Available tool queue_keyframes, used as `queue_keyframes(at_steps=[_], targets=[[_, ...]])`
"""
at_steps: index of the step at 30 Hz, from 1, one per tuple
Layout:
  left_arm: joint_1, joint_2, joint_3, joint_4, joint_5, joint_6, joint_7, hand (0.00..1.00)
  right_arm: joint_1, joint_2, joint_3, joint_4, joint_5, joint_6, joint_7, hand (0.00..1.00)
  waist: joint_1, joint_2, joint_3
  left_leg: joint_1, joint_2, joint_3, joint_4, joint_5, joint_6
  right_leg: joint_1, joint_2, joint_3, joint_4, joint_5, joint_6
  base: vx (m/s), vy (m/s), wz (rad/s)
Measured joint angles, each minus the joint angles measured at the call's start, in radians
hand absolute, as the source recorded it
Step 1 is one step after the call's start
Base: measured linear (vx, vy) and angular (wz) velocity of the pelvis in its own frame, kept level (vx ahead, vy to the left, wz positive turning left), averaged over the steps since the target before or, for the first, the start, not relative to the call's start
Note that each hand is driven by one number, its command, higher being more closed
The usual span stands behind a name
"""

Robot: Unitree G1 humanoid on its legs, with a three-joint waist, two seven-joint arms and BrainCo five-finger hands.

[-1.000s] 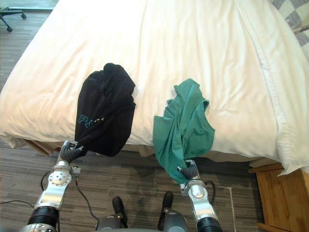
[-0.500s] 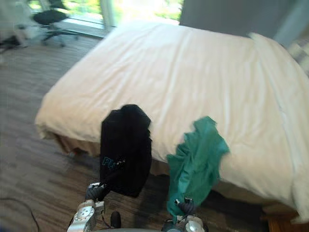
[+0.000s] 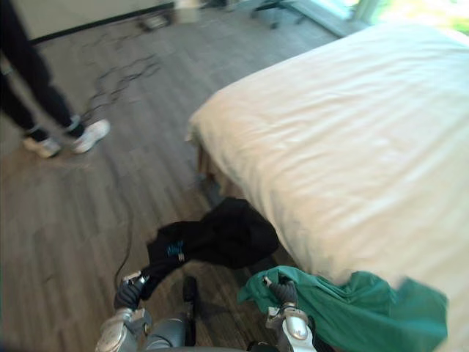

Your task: Tidy the bed and pick cloth on bed and put in laundry

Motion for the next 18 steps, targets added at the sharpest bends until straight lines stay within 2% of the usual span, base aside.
queue_keyframes(at_steps=[1, 2, 3, 4, 6, 8, 9, 11, 12, 13, 14, 15, 16, 17, 18], targets=[[0.000, -0.004, -0.013, 0.012, 0.000, 0.000, -0.004, 1.00, -0.004, -0.001, -0.004, 0.001, 0.000, 0.000, 0.000, 1.00, -0.003, 0.008, 0.001, 0.000, 0.003, -0.001, -0.002, 0.033, -0.014, 0.007, 0.003, -0.009, 0.010, -0.001, -0.001, 0.12, 0.069, 1.03], [-0.005, -0.006, -0.028, 0.041, -0.001, -0.001, -0.009, 1.00, -0.006, 0.005, -0.007, 0.000, 0.000, 0.001, -0.001, 1.00, -0.001, 0.013, 0.001, 0.006, -0.004, -0.015, -0.002, 0.092, -0.037, 0.027, 0.000, -0.011, 0.019, -0.005, -0.002, 0.13, 0.072, 0.77], [-0.014, 0.000, -0.025, 0.074, -0.011, 0.001, -0.015, 1.00, -0.005, 0.014, -0.009, -0.001, 0.000, 0.000, -0.001, 1.00, 0.000, -0.005, 0.004, 0.015, -0.036, -0.023, -0.007, 0.087, -0.028, 0.044, -0.022, -0.028, 0.028, -0.008, 0.002, 0.13, 0.086, 0.66], [-0.019, 0.003, -0.025, 0.084, -0.015, 0.001, -0.017, 1.00, -0.004, 0.022, -0.009, -0.001, 0.001, 0.001, -0.001, 1.00, -0.001, -0.014, 0.004, 0.018, -0.044, -0.033, -0.016, 0.083, -0.028, 0.044, -0.033, -0.038, 0.041, -0.008, 0.001, 0.15, 0.101, 0.71], [-0.040, 0.023, -0.036, 0.087, -0.028, 0.001, -0.018, 1.00, 0.001, 0.061, -0.027, -0.002, 0.001, 0.004, -0.002, 1.00, -0.013, -0.031, 0.005, 0.033, -0.103, -0.101, -0.079, 0.106, -0.012, 0.045, -0.063, -0.079, 0.100, 0.007, 0.012, 0.19, 0.133, 0.86], [-0.045, 0.032, -0.042, 0.086, -0.027, 0.000, -0.019, 1.00, 0.008, 0.078, -0.045, 0.000, 0.001, 0.010, -0.003, 1.00, -0.013, -0.017, 0.008, 0.063, -0.114, -0.165, -0.134, 0.141, -0.007, 0.051, -0.051, -0.089, 0.126, 0.021, 0.008, 0.26, 0.103, 0.87], [-0.046, 0.043, -0.040, 0.086, -0.027, 0.001, -0.020, 1.00, 0.006, 0.082, -0.047, -0.003, 0.001, 0.011, -0.004, 1.00, -0.013, -0.010, 0.012, 0.069, -0.112, -0.198, -0.134, 0.141, -0.007, 0.064, -0.036, -0.101, 0.068, -0.006, 0.008, 0.21, 0.055, 0.82], [-0.045, 0.053, -0.040, 0.088, -0.028, 0.003, -0.020, 1.00, 0.003, 0.082, -0.048, -0.004, 0.000, 0.014, -0.009, 1.00, -0.010, -0.004, 0.016, 0.087, -0.124, -0.238, -0.134, 0.141, -0.007, 0.072, -0.032, -0.131, 0.011, -0.006, 0.012, 0.06, 0.025, 0.74], [-0.046, 0.054, -0.040, 0.086, -0.028, 0.003, -0.020, 1.00, 0.003, 0.083, -0.047, -0.005, 0.000, 0.016, -0.011, 1.00, -0.013, -0.003, 0.016, 0.097, -0.138, -0.264, -0.134, 0.141, -0.007, 0.070, -0.039, -0.154, -0.007, 0.006, 0.008, 0.02, 0.044, 1.21], [-0.050, 0.050, -0.041, 0.087, -0.027, 0.013, -0.021, 1.00, 0.006, 0.084, -0.048, -0.003, 0.000, 0.021, -0.012, 1.00, -0.017, -0.004, 0.016, 0.111, -0.161, -0.285, -0.136, 0.117, -0.012, 0.071, -0.065, -0.190, 0.045, 0.027, 0.020, 0.04, 0.048, 1.02], [-0.048, 0.042, -0.042, 0.086, -0.027, 0.018, -0.021, 1.00, 0.004, 0.083, -0.048, -0.001, 0.000, 0.029, -0.014, 1.00, -0.003, -0.006, 0.015, 0.121, -0.159, -0.259, -0.139, 0.090, -0.026, 0.072, -0.081, -0.208, 0.071, 0.025, 0.003, 0.04, 0.039, 0.72], [-0.050, 0.044, -0.042, 0.086, -0.026, 0.019, -0.022, 1.00, 0.004, 0.085, -0.048, -0.001, -0.001, 0.031, -0.015, 1.00, 0.005, -0.027, 0.015, 0.121, -0.167, -0.223, -0.131, 0.066, -0.040, 0.070, -0.098, -0.219, 0.076, 0.018, -0.020, 0.24, 0.000, 0.15], [-0.025, 0.042, -0.044, 0.082, -0.019, 0.033, -0.024, 1.00, 0.001, 0.086, -0.044, -0.011, -0.028, 0.032, -0.016, 1.00, 0.003, -0.036, 0.016, 0.085, -0.151, -0.136, 0.021, -0.018, -0.020, 0.067, -0.132, -0.225, 0.135, -0.009, -0.064, 0.26, -0.005, 0.18], [-0.015, 0.043, -0.042, 0.082, -0.016, 0.042, -0.023, 1.00, 0.000, 0.084, -0.044, -0.013, -0.040, 0.045, -0.019, 1.00, -0.007, -0.027, 0.014, 0.114, -0.155, -0.159, -0.020, -0.009, -0.012, 0.014, -0.164, -0.178, 0.273, 0.027, -0.126, 0.29, 0.023, 0.18], [-0.017, 0.043, -0.043, 0.082, -0.015, 0.042, -0.023, 1.00, 0.007, 0.085, -0.042, -0.012, -0.040, 0.049, -0.020, 1.00, -0.012, -0.019, 0.015, 0.131, -0.149, -0.171, -0.041, 0.001, -0.006, -0.024, -0.165, -0.134, 0.337, 0.052, -0.173, 0.20, 0.069, 0.34]])
